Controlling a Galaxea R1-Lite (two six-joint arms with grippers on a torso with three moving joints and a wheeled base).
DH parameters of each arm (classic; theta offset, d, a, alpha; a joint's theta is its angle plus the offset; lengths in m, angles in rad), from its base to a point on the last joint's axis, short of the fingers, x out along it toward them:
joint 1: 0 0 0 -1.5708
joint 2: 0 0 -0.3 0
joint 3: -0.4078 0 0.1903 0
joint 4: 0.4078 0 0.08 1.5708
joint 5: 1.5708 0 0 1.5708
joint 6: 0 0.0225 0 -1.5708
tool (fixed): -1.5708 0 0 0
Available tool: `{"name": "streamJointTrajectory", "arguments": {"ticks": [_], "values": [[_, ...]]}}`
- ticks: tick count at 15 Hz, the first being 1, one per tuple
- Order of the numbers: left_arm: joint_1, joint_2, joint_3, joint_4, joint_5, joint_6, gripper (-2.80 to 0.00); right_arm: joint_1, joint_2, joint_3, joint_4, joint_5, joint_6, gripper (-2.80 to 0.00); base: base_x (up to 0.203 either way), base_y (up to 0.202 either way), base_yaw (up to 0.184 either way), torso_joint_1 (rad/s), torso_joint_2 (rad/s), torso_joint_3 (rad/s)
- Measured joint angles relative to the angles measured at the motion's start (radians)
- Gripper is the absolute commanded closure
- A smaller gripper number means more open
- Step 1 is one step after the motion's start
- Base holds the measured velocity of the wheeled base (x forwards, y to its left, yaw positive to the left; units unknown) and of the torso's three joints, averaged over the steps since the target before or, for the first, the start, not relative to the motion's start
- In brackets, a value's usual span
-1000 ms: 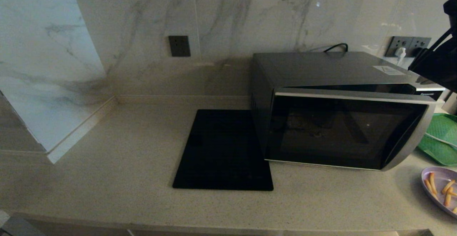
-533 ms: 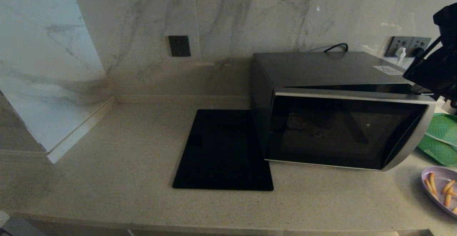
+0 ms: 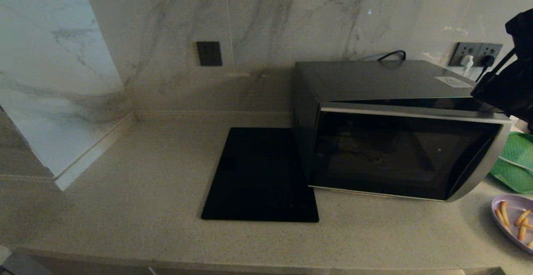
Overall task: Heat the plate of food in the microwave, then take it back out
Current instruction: Open the microwave oven
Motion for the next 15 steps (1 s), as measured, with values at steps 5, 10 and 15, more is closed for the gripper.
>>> {"name": "streamJointTrajectory", "arguments": {"ticks": [5,10,15], "values": [[0.0,0.0,0.0,0.0,0.0,-0.001,0.0,0.0,-0.056,0.05,0.008,0.006,-0.007,0.0,0.0,0.0,0.0,0.0,0.0,0.0],[0.0,0.0,0.0,0.0,0.0,-0.001,0.0,0.008,-0.147,0.159,0.04,0.02,-0.024,0.0,0.0,0.0,0.0,0.0,0.0,0.0],[0.0,0.0,0.0,0.0,0.0,0.0,0.0,0.029,-0.205,0.231,0.067,0.044,-0.021,0.0,0.0,0.0,0.0,0.0,0.0,0.0]]}}
